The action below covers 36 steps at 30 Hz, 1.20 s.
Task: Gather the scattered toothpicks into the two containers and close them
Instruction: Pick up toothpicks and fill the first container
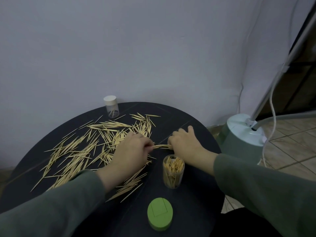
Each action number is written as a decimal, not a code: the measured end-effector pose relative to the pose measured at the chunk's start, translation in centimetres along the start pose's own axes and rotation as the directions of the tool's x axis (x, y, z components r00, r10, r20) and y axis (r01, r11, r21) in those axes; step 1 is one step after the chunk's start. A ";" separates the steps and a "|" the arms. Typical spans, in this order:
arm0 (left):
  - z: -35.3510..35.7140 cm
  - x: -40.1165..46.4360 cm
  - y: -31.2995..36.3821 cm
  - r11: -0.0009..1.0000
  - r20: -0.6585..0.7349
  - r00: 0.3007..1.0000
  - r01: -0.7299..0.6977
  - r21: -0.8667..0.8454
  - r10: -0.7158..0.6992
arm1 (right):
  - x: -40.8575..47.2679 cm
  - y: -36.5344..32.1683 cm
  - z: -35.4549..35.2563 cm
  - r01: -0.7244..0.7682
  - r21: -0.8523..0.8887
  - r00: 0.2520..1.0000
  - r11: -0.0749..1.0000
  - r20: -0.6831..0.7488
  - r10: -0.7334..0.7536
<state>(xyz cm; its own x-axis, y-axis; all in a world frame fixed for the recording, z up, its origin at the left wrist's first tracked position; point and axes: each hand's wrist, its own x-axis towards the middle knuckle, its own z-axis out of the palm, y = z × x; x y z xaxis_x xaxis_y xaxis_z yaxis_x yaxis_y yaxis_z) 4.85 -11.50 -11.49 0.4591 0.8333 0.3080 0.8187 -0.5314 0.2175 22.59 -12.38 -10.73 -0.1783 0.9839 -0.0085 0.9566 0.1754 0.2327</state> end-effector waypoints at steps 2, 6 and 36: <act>-0.3 0.0 0.2 0.987 0.008 0.997 0.081 -0.140 -0.081 | -0.3 0.3 -0.4 -0.052 0.219 0.998 0.974 -0.027 0.059; -1.3 0.1 0.8 0.844 0.058 0.980 0.192 -0.501 -0.188 | -1.4 1.5 -1.4 -0.101 0.708 0.985 0.699 -0.026 0.168; -2.3 -2.5 3.0 0.717 0.021 0.998 -0.024 -0.697 0.054 | -4.8 3.7 -0.8 0.046 0.989 0.962 0.140 -0.006 -0.274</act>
<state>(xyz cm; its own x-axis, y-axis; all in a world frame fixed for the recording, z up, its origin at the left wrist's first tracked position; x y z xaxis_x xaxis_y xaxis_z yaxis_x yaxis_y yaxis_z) 5.38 -15.52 -9.48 0.5097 0.8064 0.2999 0.3354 -0.5073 0.7939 26.78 -16.45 -9.04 -0.4350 0.8980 -0.0659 0.3538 0.1032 -0.9296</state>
